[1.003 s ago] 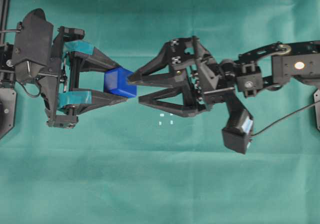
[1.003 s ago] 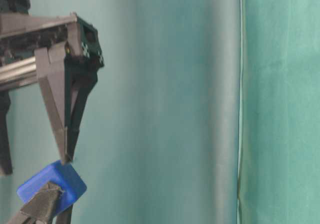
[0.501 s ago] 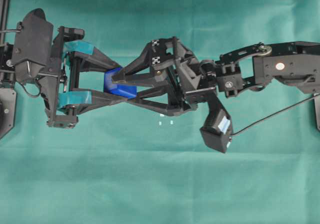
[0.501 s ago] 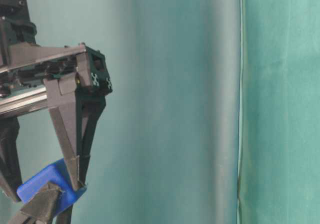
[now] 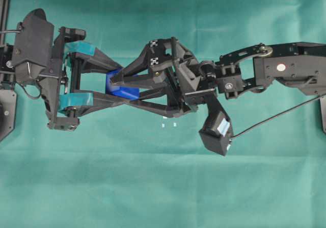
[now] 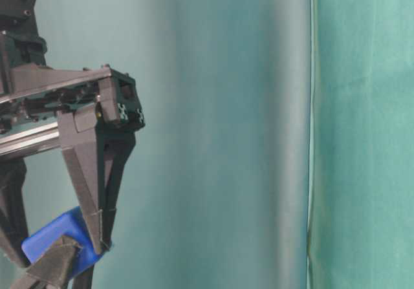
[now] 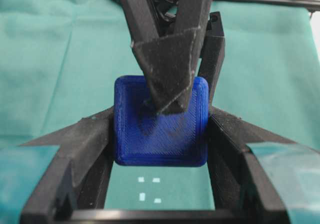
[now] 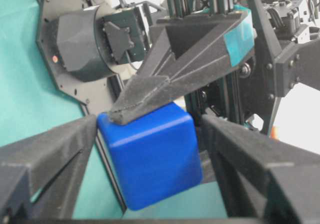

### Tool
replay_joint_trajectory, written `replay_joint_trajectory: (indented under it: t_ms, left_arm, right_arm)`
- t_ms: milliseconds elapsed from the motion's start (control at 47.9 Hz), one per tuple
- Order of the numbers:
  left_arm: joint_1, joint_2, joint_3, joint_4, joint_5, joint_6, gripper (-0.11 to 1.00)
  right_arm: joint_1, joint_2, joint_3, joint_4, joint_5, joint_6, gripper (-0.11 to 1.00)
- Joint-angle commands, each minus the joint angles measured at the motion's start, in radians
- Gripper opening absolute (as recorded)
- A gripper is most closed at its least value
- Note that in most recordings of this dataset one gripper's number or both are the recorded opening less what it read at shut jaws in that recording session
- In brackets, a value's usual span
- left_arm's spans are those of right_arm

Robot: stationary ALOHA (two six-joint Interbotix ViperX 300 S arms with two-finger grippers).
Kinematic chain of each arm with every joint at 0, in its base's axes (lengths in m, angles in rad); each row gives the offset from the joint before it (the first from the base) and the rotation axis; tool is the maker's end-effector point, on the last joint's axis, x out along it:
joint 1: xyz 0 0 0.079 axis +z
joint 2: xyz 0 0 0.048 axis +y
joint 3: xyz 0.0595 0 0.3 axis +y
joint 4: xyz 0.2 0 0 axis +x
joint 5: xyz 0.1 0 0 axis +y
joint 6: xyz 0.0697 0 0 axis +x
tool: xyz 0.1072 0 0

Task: Handover the blue block to the right arm after grasping it with the left arm, then place it in the designated position.
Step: 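Open the left gripper and pull the cube right with the right gripper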

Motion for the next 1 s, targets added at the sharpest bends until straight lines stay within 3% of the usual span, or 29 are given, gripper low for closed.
replay_joint_trajectory:
  t_ms: [0, 104, 355, 982]
  left_arm:
    - [0.002, -0.006, -0.009, -0.002, -0.005, -0.002, 0.47]
    - [0.002, -0.006, -0.009, -0.002, -0.005, -0.002, 0.47]
    - [0.0, -0.006, -0.009, -0.002, 0.003, -0.002, 0.47]
    - [0.0, -0.006, -0.011, -0.002, 0.021, 0.0, 0.47]
  right_arm:
    - [-0.002, -0.011, -0.032, 0.008, 0.009, 0.018, 0.81]
    - [-0.002, -0.011, -0.037, 0.008, 0.034, 0.02, 0.61]
    - [-0.002, -0.011, -0.037, 0.006, 0.089, 0.018, 0.61]
    - [-0.002, -0.012, -0.037, 0.005, 0.086, 0.02, 0.61]
